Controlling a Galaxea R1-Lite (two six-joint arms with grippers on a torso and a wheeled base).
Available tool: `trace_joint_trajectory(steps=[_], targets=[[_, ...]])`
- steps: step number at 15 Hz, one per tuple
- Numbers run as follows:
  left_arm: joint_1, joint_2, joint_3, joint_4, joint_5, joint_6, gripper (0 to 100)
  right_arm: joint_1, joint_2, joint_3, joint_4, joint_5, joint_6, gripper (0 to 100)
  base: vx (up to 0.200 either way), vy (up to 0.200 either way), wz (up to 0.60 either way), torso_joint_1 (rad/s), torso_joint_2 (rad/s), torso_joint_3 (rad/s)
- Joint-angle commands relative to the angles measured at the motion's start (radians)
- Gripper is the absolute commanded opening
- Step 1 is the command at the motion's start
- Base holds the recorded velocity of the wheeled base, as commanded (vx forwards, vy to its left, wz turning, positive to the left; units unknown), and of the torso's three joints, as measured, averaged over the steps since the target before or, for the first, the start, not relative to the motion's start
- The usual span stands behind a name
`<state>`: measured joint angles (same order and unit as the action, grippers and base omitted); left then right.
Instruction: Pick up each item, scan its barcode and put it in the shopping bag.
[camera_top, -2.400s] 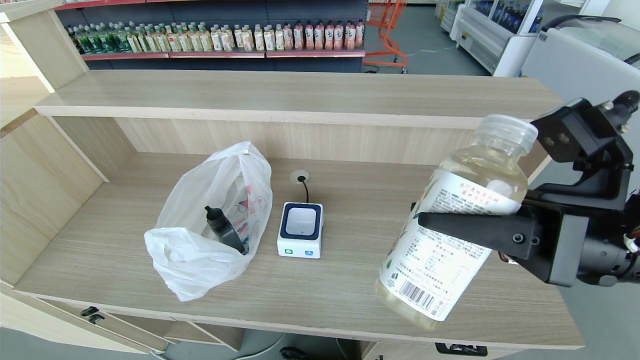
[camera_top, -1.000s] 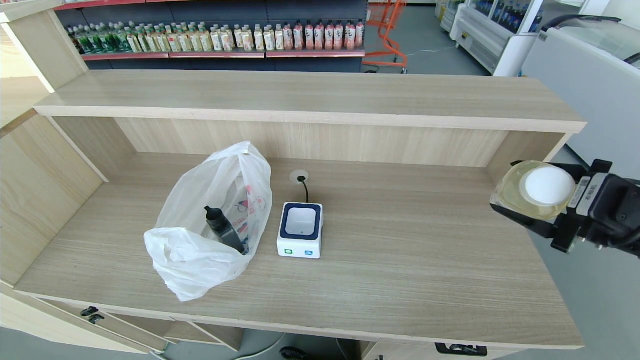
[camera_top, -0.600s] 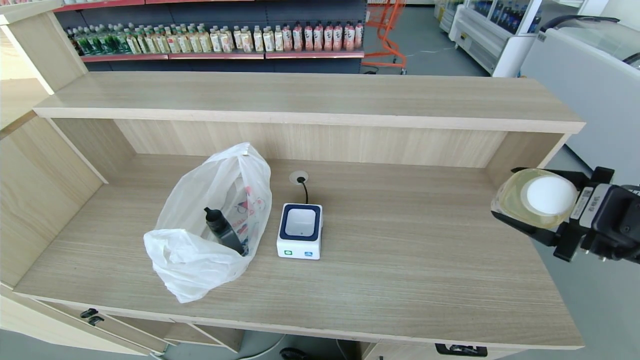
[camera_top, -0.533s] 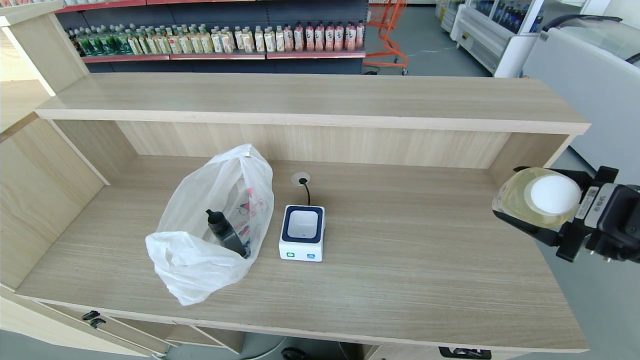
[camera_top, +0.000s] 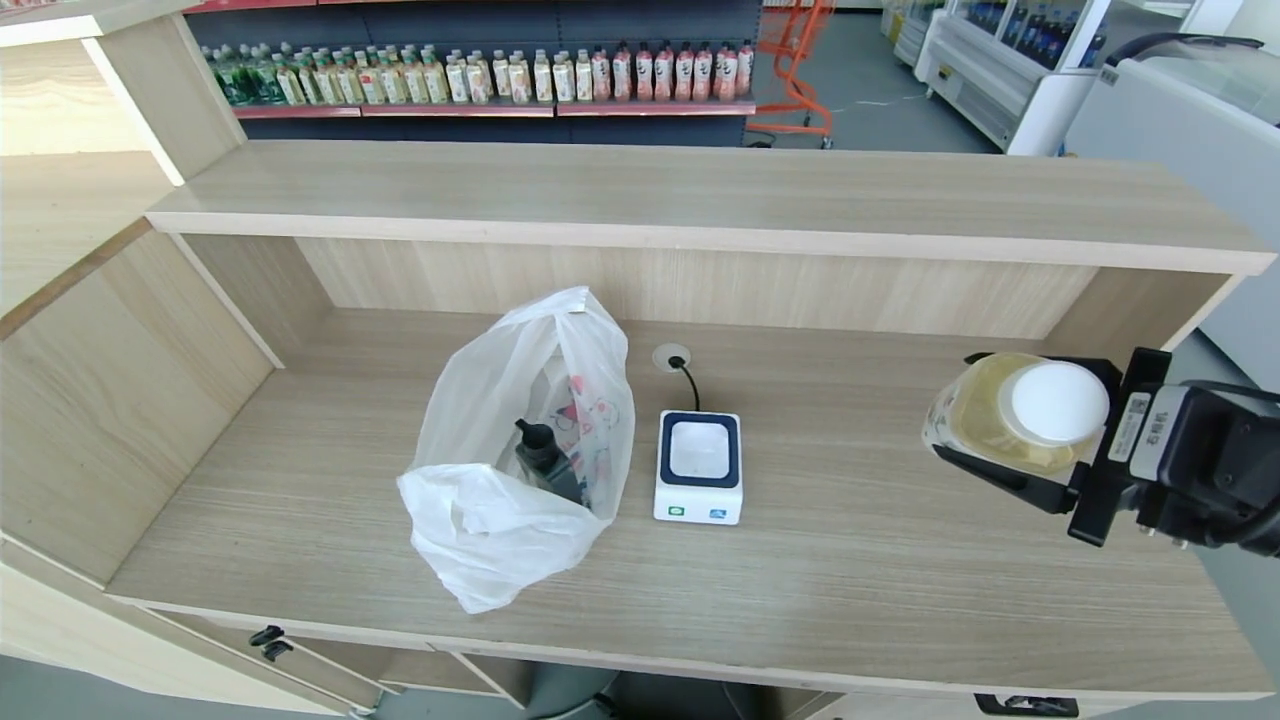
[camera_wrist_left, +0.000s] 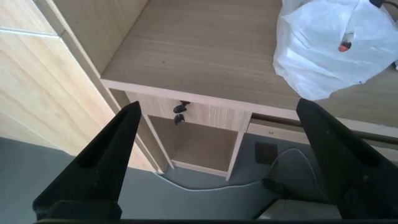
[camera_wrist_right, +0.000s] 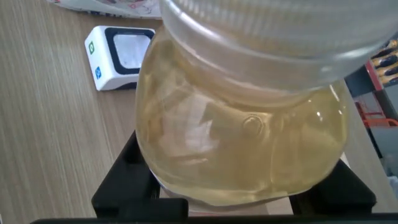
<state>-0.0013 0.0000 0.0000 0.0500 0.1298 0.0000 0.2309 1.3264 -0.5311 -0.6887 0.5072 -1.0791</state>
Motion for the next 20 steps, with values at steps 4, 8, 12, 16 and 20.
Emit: trace_joint_trajectory(steps=[4, 8, 12, 16, 20], targets=[[0.0, 0.0, 0.0, 0.001, 0.001, 0.003, 100, -0.002, 0.048, -0.009, -0.003, 0.02, -0.001, 0, 0.0, 0.2, 0.0, 0.004, 0.0, 0.001], [0.0, 0.0, 0.0, 0.001, 0.001, 0.005, 100, -0.005, 0.076, -0.013, -0.005, 0.042, -0.001, 0, 0.0, 0.05, 0.0, 0.001, 0.0, 0.001], [0.0, 0.0, 0.0, 0.001, 0.001, 0.006, 100, -0.015, 0.131, -0.041, -0.006, 0.083, -0.002, 0, 0.15, 0.0, 0.0, 0.002, 0.0, 0.005], [0.0, 0.0, 0.0, 0.001, 0.001, 0.005, 100, -0.027, 0.228, -0.095, -0.011, 0.159, -0.004, 0, 0.0, 0.0, 0.0, 0.0, 0.0, 0.0], [0.0, 0.0, 0.0, 0.001, 0.001, 0.005, 100, -0.03, 0.313, -0.096, -0.068, 0.284, -0.039, 0, 0.0, 0.0, 0.0, 0.0, 0.0, 0.0]])
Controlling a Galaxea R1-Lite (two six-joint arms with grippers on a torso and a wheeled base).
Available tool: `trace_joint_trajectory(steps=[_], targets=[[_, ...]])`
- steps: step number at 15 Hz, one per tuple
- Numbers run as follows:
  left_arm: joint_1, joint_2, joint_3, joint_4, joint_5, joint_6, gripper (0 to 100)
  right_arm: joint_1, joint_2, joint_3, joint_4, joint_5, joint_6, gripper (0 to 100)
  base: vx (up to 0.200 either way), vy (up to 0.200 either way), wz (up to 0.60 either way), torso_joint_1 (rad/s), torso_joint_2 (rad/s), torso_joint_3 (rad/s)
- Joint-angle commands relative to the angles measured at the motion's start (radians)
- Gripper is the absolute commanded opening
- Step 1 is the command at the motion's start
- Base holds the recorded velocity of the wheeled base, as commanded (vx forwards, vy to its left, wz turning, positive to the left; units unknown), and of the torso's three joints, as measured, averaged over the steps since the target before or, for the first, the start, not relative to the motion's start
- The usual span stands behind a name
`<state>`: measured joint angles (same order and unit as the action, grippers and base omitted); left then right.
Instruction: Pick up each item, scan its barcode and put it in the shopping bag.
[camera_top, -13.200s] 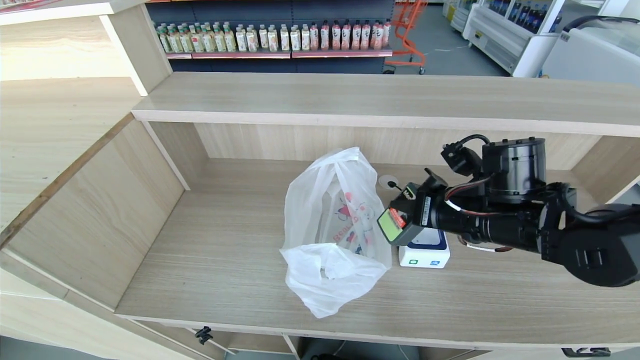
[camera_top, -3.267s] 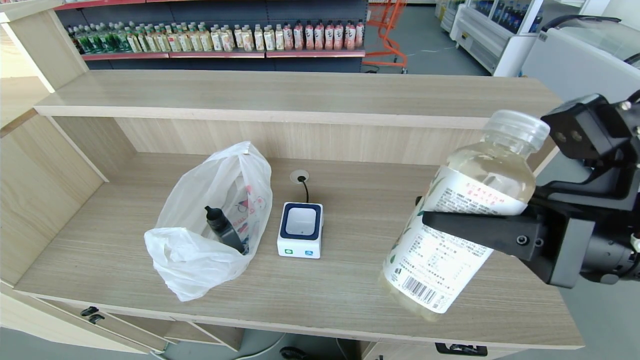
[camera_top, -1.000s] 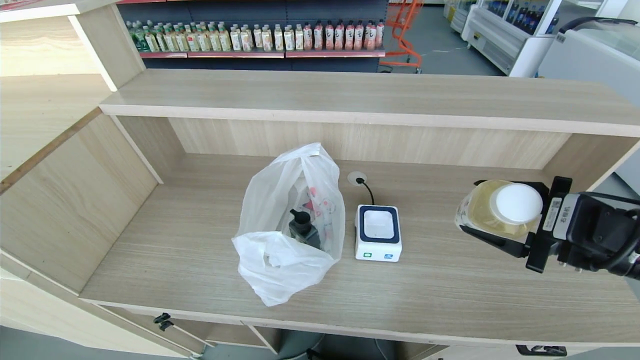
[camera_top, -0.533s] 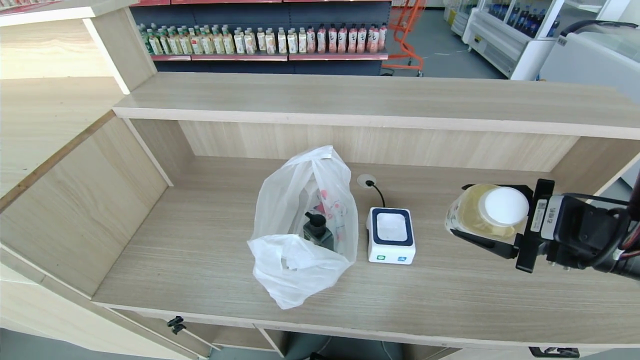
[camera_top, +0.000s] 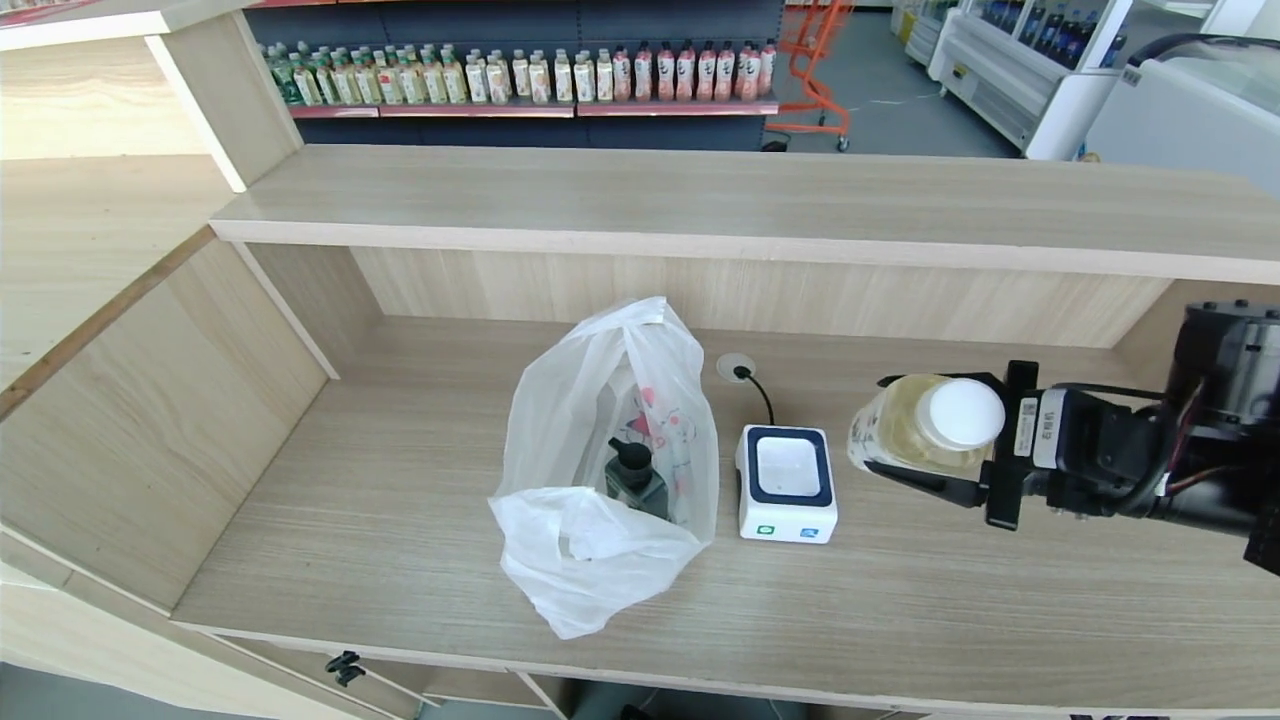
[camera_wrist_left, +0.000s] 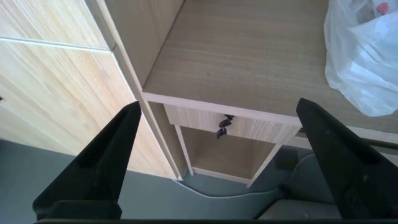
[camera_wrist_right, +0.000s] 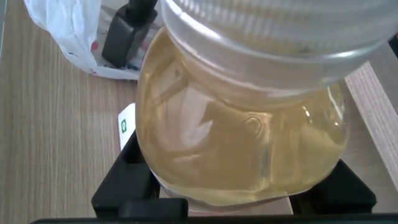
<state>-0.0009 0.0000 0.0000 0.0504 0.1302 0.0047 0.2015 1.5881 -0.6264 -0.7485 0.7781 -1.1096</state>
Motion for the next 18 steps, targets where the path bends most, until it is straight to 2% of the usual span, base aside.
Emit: trace_joint_trajectory(steps=[1, 6, 14, 18], targets=[[-0.001, 0.0, 0.0, 0.0, 0.0, 0.0, 100, -0.014, 0.067, -0.004, -0.014, 0.027, -0.03, 0, 0.0, 0.0, 0.0, 0.0, 0.0, 0.0], [-0.001, 0.0, 0.0, 0.0, 0.0, 0.0, 100, -0.054, 0.115, 0.004, -0.015, 0.098, -0.124, 0, 0.0, 0.0, 0.0, 0.0, 0.0, 0.0], [-0.001, 0.0, 0.0, 0.0, 0.0, 0.0, 100, -0.059, 0.214, -0.038, -0.023, 0.191, -0.225, 0, 0.0, 0.0, 0.0, 0.0, 0.0, 0.0], [-0.001, 0.0, 0.0, 0.0, 0.0, 0.0, 100, -0.059, 0.276, -0.078, -0.069, 0.204, -0.228, 0, 0.0, 0.0, 0.0, 0.0, 0.0, 0.0]])
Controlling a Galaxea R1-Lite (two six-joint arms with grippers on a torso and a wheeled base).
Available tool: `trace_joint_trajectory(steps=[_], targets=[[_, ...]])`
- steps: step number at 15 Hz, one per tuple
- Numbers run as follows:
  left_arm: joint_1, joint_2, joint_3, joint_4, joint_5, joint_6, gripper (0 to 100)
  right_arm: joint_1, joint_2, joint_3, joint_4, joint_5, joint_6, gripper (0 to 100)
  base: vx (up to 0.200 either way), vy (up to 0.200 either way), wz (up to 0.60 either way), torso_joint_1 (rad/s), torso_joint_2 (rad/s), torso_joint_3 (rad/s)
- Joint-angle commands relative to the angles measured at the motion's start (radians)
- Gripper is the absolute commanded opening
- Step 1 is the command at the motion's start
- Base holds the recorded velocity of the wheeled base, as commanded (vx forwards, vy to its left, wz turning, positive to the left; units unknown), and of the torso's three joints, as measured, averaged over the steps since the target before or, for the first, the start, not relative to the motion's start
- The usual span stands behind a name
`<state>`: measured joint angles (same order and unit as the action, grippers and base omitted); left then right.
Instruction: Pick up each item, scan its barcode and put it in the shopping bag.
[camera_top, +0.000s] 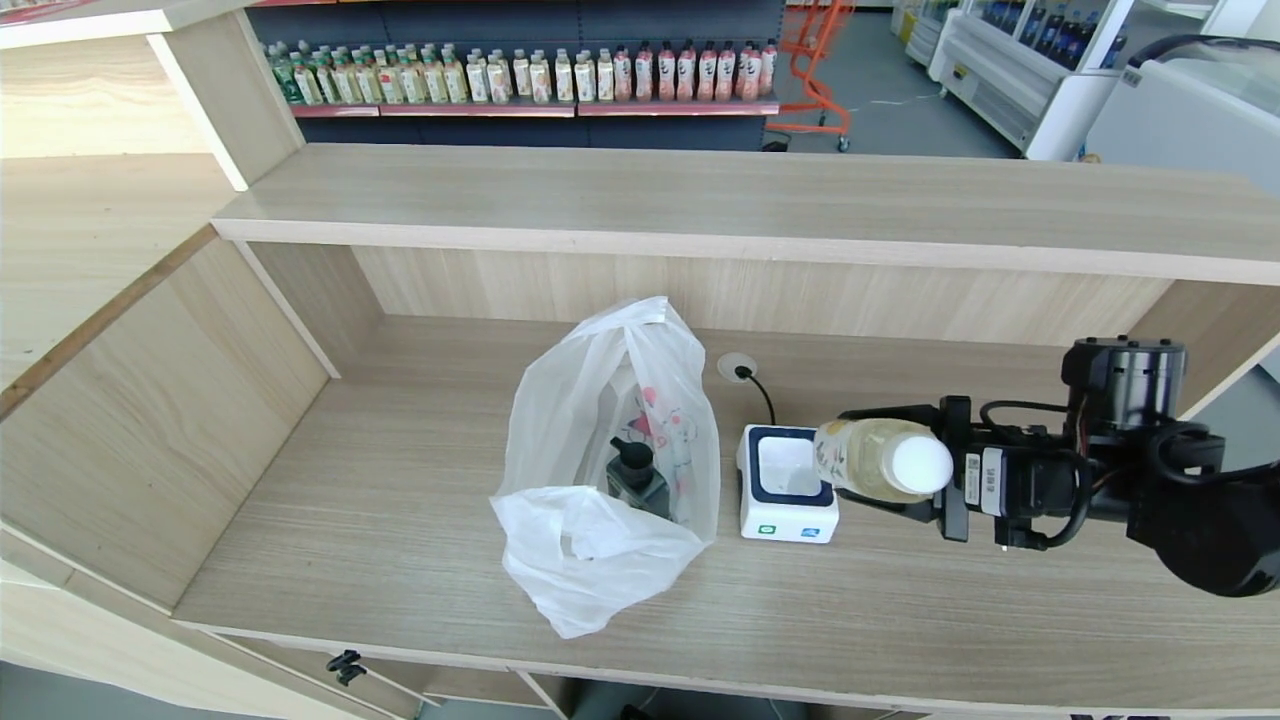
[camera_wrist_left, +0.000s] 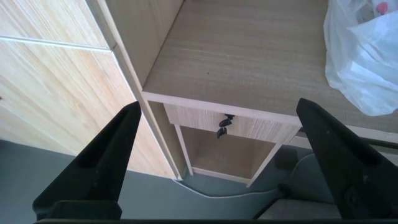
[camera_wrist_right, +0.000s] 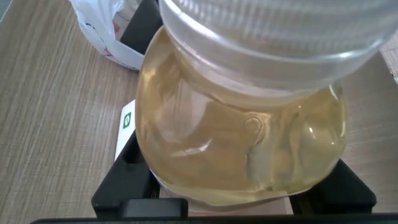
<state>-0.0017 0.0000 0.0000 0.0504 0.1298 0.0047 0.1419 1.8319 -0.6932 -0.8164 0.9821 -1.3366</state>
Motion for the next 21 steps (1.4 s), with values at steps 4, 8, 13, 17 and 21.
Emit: trace_joint_trajectory(steps=[4, 8, 13, 17, 21], targets=[[0.0, 0.0, 0.0, 0.0, 0.001, 0.0, 100, 0.005, 0.079, -0.019, -0.04, 0.027, 0.0, 0, 0.0, 0.0, 0.0, 0.0, 0.0, 0.0], [0.0, 0.0, 0.0, 0.0, 0.001, 0.0, 100, 0.021, 0.127, -0.065, -0.04, 0.029, 0.002, 0, 0.0, 0.0, 0.0, 0.0, 0.0, 0.0], [0.0, 0.0, 0.0, 0.0, 0.001, 0.0, 100, 0.047, 0.207, -0.158, -0.041, 0.027, 0.0, 0, 0.0, 0.0, 0.0, 0.0, 0.0, 0.0], [0.0, 0.0, 0.0, 0.0, 0.001, 0.0, 100, 0.056, 0.234, -0.192, -0.041, 0.027, -0.001, 0, 0.0, 0.0, 0.0, 0.0, 0.0, 0.0], [0.0, 0.0, 0.0, 0.0, 0.001, 0.0, 100, 0.059, 0.148, -0.186, -0.041, 0.029, 0.077, 0, 0.0, 0.0, 0.0, 0.0, 0.0, 0.0]])
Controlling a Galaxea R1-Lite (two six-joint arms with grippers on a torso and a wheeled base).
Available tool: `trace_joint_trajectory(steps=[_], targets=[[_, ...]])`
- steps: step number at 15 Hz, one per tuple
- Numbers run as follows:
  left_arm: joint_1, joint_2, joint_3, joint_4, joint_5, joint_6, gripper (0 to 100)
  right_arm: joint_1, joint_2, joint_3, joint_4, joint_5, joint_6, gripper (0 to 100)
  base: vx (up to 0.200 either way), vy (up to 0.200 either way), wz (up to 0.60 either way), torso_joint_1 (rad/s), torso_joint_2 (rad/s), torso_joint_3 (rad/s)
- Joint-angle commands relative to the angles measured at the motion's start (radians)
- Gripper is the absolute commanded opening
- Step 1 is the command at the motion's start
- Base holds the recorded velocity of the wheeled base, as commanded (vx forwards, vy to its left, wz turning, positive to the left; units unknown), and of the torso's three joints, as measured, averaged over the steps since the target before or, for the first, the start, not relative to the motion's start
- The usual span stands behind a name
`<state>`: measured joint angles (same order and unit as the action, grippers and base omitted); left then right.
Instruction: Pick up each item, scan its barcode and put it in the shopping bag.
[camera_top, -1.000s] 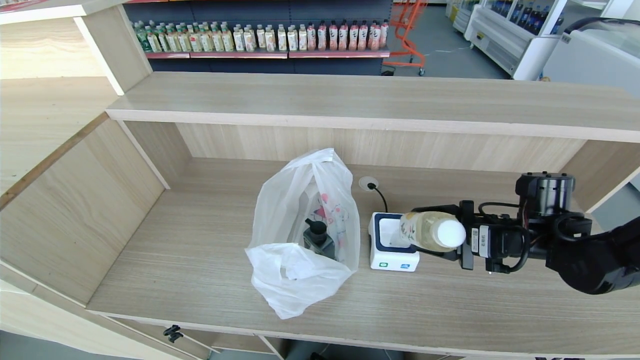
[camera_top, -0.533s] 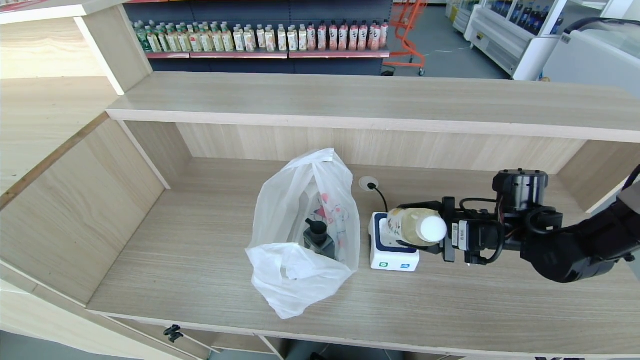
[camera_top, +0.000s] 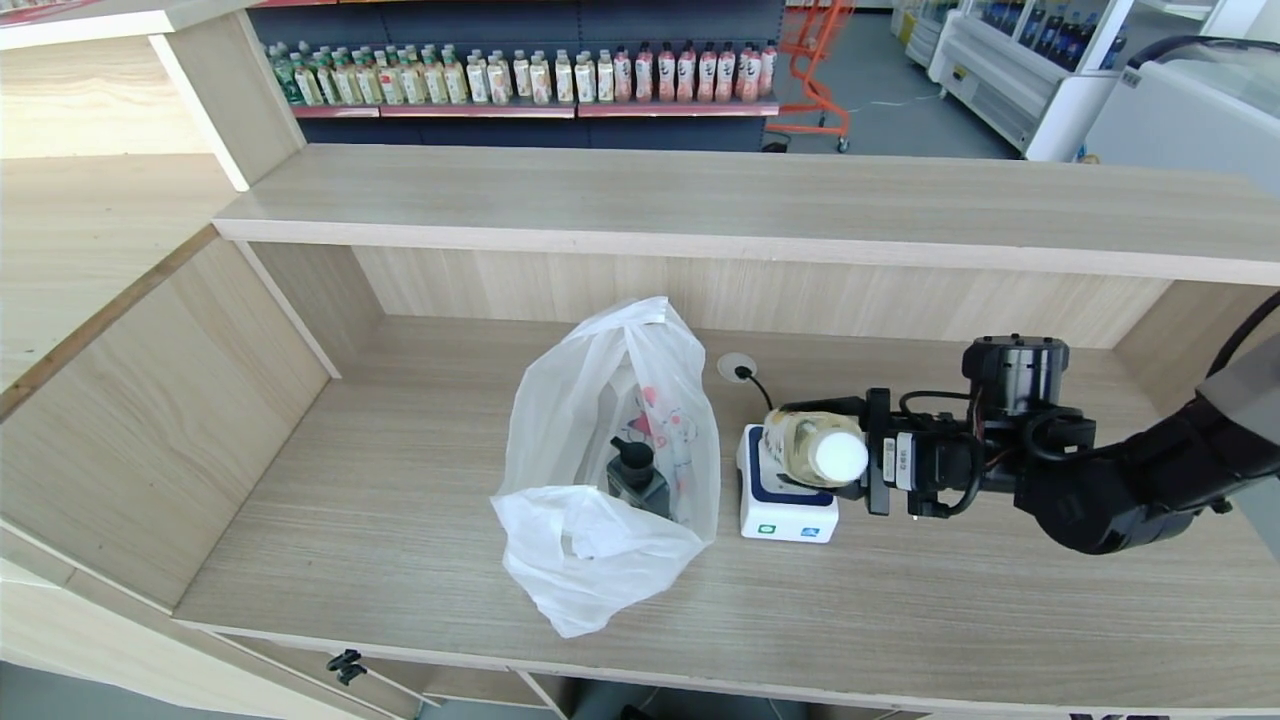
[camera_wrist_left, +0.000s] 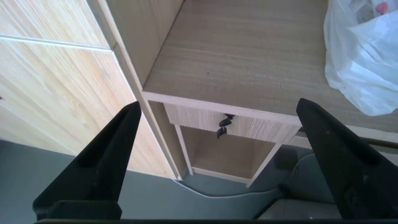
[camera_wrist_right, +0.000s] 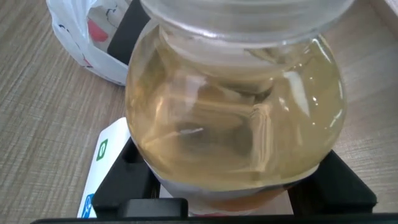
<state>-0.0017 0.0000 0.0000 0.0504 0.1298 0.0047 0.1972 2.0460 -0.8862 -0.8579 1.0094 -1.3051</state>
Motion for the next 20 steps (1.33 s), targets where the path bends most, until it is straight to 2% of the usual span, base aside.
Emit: trace_joint_trajectory(steps=[1, 2, 3, 5, 8, 10, 12, 14, 18, 20], targets=[[0.0, 0.0, 0.0, 0.0, 0.001, 0.0, 100, 0.014, -0.132, 0.01, 0.0, 0.002, 0.147, 0, 0.0, 0.0, 0.0, 0.0, 0.0, 0.0], [0.0, 0.0, 0.0, 0.0, 0.001, 0.0, 100, 0.018, -0.208, 0.009, -0.001, 0.0, 0.287, 0, 0.0, 0.0, 0.0, 0.0, 0.0, 0.0], [0.0, 0.0, 0.0, 0.0, 0.001, 0.0, 100, 0.018, -0.208, 0.009, -0.001, 0.0, 0.287, 0, 0.0, 0.0, 0.0, 0.0, 0.0, 0.0], [0.0, 0.0, 0.0, 0.0, 0.001, 0.0, 100, 0.001, -0.388, 0.042, -0.001, -0.02, 0.704, 0, 0.0, 0.0, 0.0, 0.0, 0.0, 0.0], [0.0, 0.0, 0.0, 0.0, 0.001, 0.0, 100, 0.001, -0.491, 0.151, -0.001, -0.264, 1.075, 0, 0.0, 0.0, 0.0, 0.0, 0.0, 0.0], [0.0, 0.002, 0.0, 0.0, 0.001, 0.0, 100, 0.002, -0.498, 0.181, -0.001, -0.341, 1.178, 0, 0.0, 0.0, 0.0, 0.0, 0.0, 0.0], [0.0, 0.0, 0.0, 0.0, 0.001, 0.0, 100, 0.001, -0.509, 0.205, -0.001, -0.373, 1.239, 0, 0.0, 0.0, 0.0, 0.0, 0.0, 0.0], [0.0, 0.002, 0.0, 0.0, 0.001, 0.0, 100, 0.001, -0.514, 0.216, 0.0, -0.397, 1.251, 0, 0.0, 0.0, 0.0, 0.0, 0.0, 0.0], [0.0, 0.0, 0.0, 0.0, 0.001, 0.0, 100, 0.011, -0.509, 0.207, 0.002, -0.407, 1.345, 0, 0.0, 0.2, 0.0, 0.0, 0.0, 0.001], [0.0, 0.0, 0.0, 0.0, 0.001, 0.001, 100, 0.034, -0.478, 0.194, 0.003, -0.453, 1.351, 0, 0.0, 0.0, 0.0, 0.0, 0.0, 0.0]])
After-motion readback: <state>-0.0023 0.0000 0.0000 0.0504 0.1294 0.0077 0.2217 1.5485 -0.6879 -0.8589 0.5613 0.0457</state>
